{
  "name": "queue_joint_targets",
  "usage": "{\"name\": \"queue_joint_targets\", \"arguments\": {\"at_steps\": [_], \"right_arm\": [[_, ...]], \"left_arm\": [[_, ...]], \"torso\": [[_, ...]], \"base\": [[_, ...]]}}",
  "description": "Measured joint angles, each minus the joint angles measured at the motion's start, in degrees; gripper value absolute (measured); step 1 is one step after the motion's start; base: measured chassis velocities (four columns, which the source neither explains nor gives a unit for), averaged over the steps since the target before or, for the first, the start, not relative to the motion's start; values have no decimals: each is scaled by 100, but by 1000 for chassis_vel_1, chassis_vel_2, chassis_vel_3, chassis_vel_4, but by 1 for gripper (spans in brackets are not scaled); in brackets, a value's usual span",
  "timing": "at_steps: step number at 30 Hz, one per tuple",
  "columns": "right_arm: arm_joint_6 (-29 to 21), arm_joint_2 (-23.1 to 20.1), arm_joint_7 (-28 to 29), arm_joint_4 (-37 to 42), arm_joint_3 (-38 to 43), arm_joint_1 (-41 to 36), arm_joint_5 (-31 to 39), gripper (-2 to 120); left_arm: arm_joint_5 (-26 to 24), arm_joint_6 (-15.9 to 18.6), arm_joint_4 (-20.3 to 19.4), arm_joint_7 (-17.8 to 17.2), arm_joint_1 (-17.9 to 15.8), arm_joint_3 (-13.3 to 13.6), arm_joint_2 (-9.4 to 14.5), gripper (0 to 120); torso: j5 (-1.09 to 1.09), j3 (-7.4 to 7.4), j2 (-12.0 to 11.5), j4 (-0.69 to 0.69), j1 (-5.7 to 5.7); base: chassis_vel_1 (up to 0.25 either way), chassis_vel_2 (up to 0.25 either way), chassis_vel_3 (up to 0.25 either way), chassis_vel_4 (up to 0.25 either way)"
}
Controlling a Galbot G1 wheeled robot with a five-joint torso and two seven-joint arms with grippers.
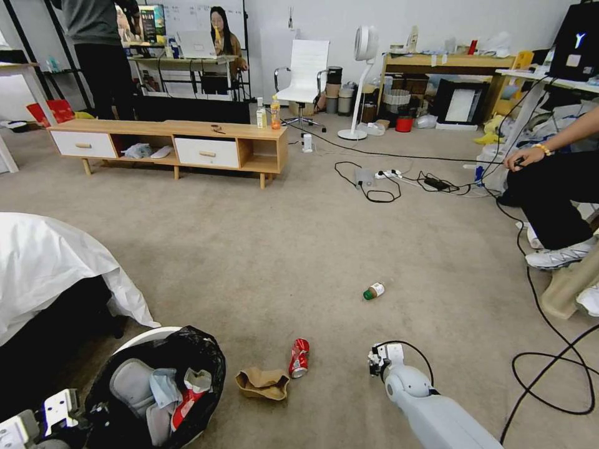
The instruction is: Pick up the trash bin and place the garbage on the floor into it.
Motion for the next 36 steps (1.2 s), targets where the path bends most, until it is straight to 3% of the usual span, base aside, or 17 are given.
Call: {"name": "queue_joint_targets", "arguments": {"at_steps": [4, 17, 23, 27, 36], "right_arm": [[51, 29, -39, -73, -3, -2, -65, 0], [112, -118, -78, 102, -28, -155, -61, 0], [66, -501, -14, 713, -43, -385, 235, 0], [-47, -1013, 157, 1646, 16, -619, 537, 0], [-47, -1503, 396, 2818, 26, -727, 792, 0]], "left_arm": [[15, 0, -2, 10, 4, 0, -15, 2], [67, 0, -18, 30, 14, 16, -77, 2], [71, 0, -50, 30, 5, 27, -99, 2], [68, 0, -92, 30, 3, 27, -97, 2], [45, 0, -166, 0, -25, 30, -90, 2]], "torso": [[0, 0, 0, 0, 0], [0, 0, 0, -2, 0], [3, 0, 0, 2, 0], [0, 0, 0, -3, 0], [2, 0, 0, -1, 0]], "base": [[0, 0, 0, 0], [0, 0, 0, 0], [0, 0, 0, 0], [0, 0, 0, 0], [0, 0, 0, 0]]}}
